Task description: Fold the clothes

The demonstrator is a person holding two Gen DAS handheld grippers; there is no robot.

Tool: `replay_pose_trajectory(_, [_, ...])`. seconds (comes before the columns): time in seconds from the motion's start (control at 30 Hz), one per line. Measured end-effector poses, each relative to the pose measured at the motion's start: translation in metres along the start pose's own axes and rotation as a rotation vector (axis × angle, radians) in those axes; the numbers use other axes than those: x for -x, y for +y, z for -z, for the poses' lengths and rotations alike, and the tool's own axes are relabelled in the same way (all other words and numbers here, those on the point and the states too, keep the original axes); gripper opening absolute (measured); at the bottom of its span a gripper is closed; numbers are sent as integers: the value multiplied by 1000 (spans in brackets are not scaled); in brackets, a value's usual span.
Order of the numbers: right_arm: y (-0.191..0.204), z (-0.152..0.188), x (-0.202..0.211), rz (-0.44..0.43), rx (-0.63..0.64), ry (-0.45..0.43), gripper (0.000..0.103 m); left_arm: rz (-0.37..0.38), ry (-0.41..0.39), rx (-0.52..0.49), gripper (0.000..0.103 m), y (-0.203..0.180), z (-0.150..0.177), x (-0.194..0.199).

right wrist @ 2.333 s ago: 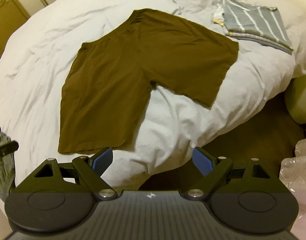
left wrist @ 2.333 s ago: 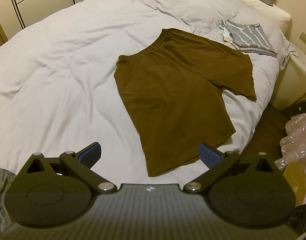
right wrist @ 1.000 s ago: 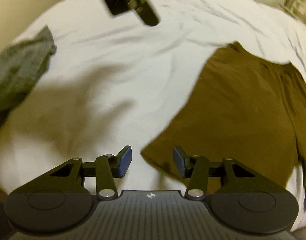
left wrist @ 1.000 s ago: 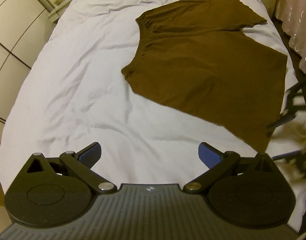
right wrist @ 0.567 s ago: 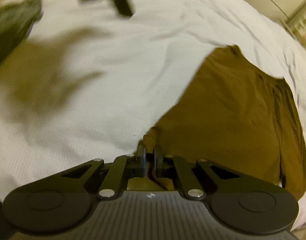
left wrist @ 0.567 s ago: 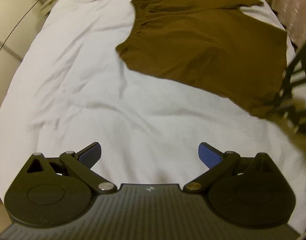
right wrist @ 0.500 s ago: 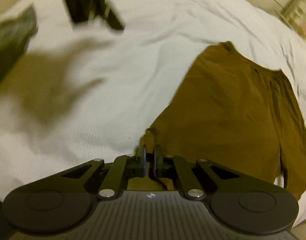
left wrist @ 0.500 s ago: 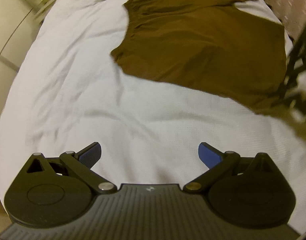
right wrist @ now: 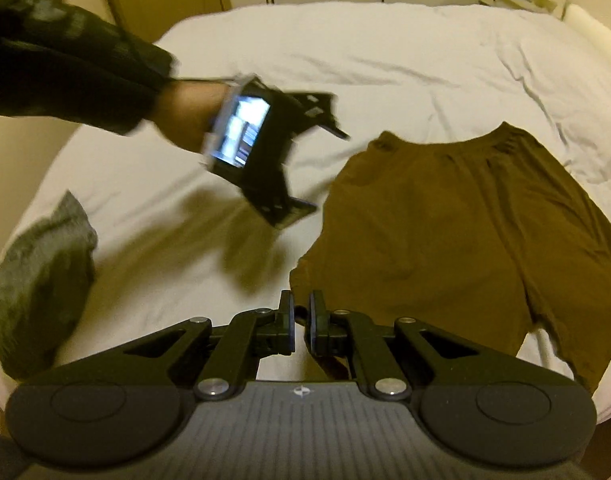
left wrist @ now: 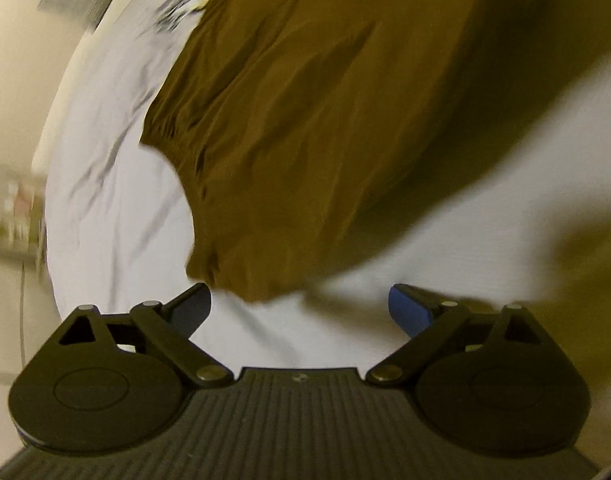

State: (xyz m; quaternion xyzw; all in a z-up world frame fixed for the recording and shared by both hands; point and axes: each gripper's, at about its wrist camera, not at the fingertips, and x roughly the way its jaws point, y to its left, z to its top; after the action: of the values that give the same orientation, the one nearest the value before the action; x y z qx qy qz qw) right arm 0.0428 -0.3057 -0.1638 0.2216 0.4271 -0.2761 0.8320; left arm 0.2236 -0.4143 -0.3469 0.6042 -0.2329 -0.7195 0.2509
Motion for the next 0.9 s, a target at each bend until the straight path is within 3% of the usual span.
replay_pose_trajectory(0.07, [-5, -2, 9, -20, -31, -15, 6, 7, -19, -68, 94, 6, -1, -15])
replay_pose_trajectory(0.13, [-9, -4, 14, -24, -49, -21, 6, 32, -23, -107, 80, 13, 0, -28])
replay_pose_trajectory(0.17, [-11, -5, 15, -21, -54, -22, 6, 46, -14, -119, 59, 17, 0, -33])
replay_pose_trajectory(0.2, [-13, -6, 17, -16, -60, -22, 6, 57, -2, -126, 27, 21, 0, -36])
replay_pose_trajectory(0.27, [-17, -9, 21, -7, -70, -26, 6, 58, 18, -128, 5, 31, 1, -38])
replay_pose_trajectory(0.63, [-80, -23, 80, 68, -140, -103, 6, 55, -2, -40, 3, 122, -37, 3])
replay_pose_trajectory(0.9, [-203, -28, 122, 179, -186, -188, 6, 126, 44, 40, 3, 209, -108, -11])
